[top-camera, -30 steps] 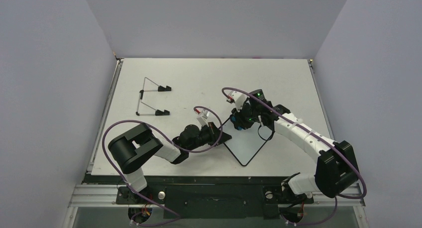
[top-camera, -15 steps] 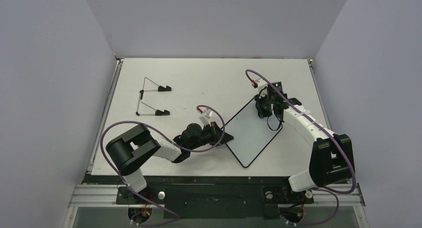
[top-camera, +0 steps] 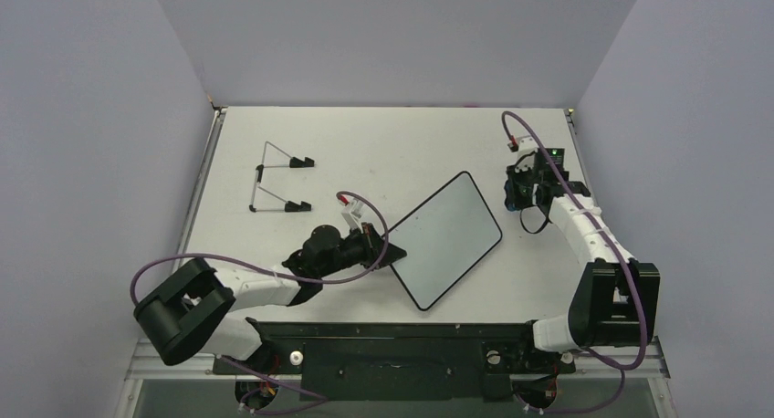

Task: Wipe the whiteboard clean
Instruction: Place the whiteboard eraser at the center of the board.

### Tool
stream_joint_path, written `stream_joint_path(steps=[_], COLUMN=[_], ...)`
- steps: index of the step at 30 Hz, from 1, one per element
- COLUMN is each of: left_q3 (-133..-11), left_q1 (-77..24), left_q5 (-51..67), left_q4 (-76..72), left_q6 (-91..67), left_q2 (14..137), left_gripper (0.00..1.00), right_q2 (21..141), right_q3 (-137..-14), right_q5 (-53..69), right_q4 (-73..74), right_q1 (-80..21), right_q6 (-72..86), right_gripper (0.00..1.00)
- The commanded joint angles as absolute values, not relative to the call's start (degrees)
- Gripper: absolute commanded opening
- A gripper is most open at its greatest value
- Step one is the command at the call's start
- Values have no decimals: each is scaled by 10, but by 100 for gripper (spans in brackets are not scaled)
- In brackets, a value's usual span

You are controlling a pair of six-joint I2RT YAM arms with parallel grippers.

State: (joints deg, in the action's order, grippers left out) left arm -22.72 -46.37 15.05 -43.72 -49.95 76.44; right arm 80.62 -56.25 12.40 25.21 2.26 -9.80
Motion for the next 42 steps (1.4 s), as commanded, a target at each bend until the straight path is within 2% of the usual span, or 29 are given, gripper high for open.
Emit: stream_joint_path(steps=[1, 9, 13, 17, 20, 24, 42], left_q3=[-258, -284, -295, -316, -333, -346, -438], left_q1=[-433, -375, -342, -322, -313, -301, -220], left_q5=[157, 133, 131, 132, 132, 133, 153], left_q4=[-387, -241, -198, -160, -130, -119, -133], left_q6=[-436, -379, -366, -348, -330, -320, -309], left_q2=[661, 549, 517, 499, 494, 491, 547], left_gripper=[0, 0, 0, 0, 0, 0, 0], right_q2=[889, 926, 951, 966, 959, 930, 741], right_q3=[-583, -588, -595, -604, -605, -605, -600], right_q5=[144, 120, 110, 107, 115, 137, 169], right_q4=[307, 317, 332, 344, 347, 350, 358], right_q1=[62, 73, 72, 70, 70, 70, 54], right_q6=[-126, -130, -130, -127, -123, -121, -121], right_gripper=[0, 1, 7, 17, 34, 45, 58])
